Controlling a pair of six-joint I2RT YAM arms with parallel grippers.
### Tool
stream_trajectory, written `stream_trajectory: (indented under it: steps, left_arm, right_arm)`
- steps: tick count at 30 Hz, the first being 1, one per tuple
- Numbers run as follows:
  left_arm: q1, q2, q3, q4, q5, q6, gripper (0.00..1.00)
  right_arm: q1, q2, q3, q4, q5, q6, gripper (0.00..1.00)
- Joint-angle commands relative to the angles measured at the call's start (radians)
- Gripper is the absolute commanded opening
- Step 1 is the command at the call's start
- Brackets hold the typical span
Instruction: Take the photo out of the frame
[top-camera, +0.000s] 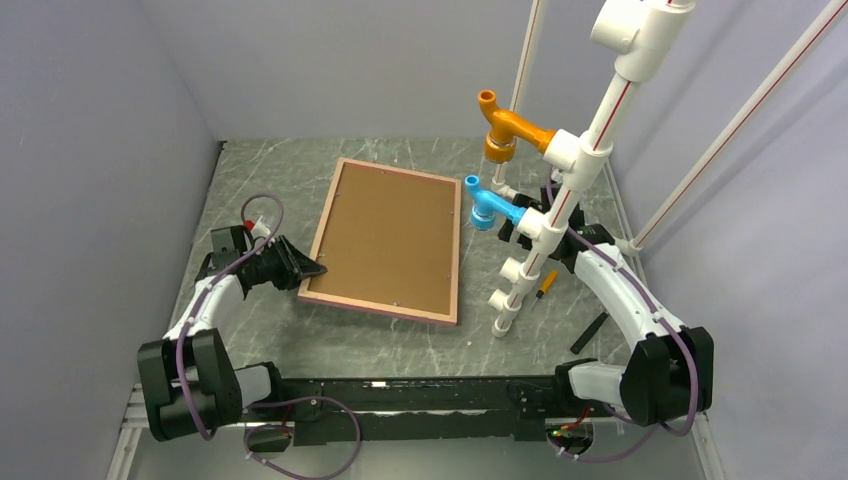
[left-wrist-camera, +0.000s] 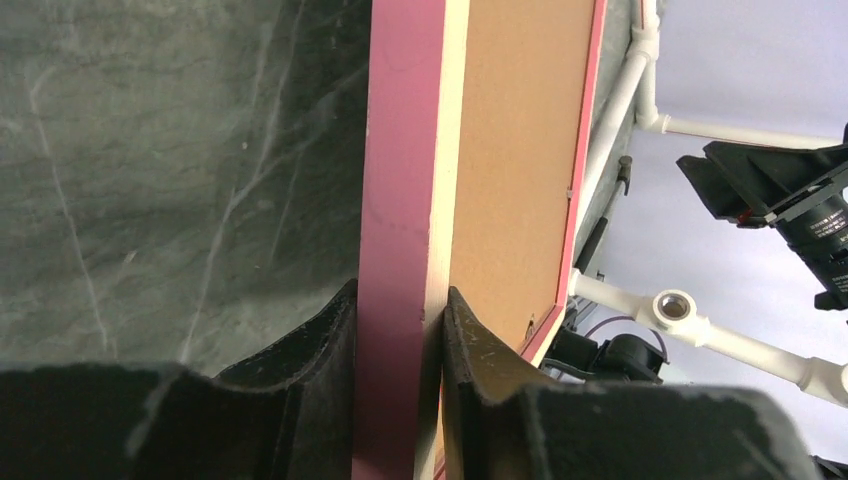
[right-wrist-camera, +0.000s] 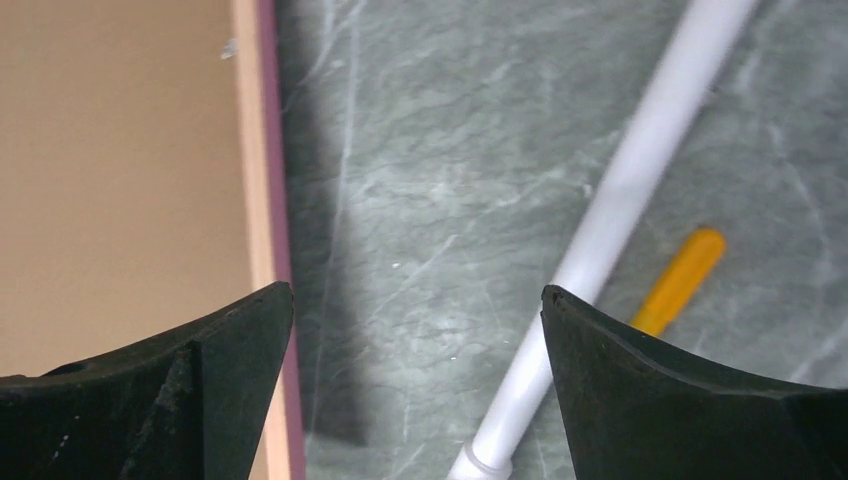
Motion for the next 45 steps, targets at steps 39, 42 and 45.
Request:
stream_trajectory:
  steps: [39,42,45]
  left_arm:
    - [-0.477,-0.337,0.049,-0.078,-0.223,-0.079,0.78]
    - [-0.519,-0.336,0.059,-0.055,-0.21,-0.089,0.78]
    - [-0.552,-0.33,0.069,-0.035,-0.211,-0.093,0.78]
  right_arm:
    - [-0.261,0.22,-0.165,0.033,0.142,0.219,0.47]
    - [-0.261,0.251,-0.176,0.049,0.131,0.242,0.46]
    - [-0.261,0.285,-0.181,0.043,0.14,0.265,0.37]
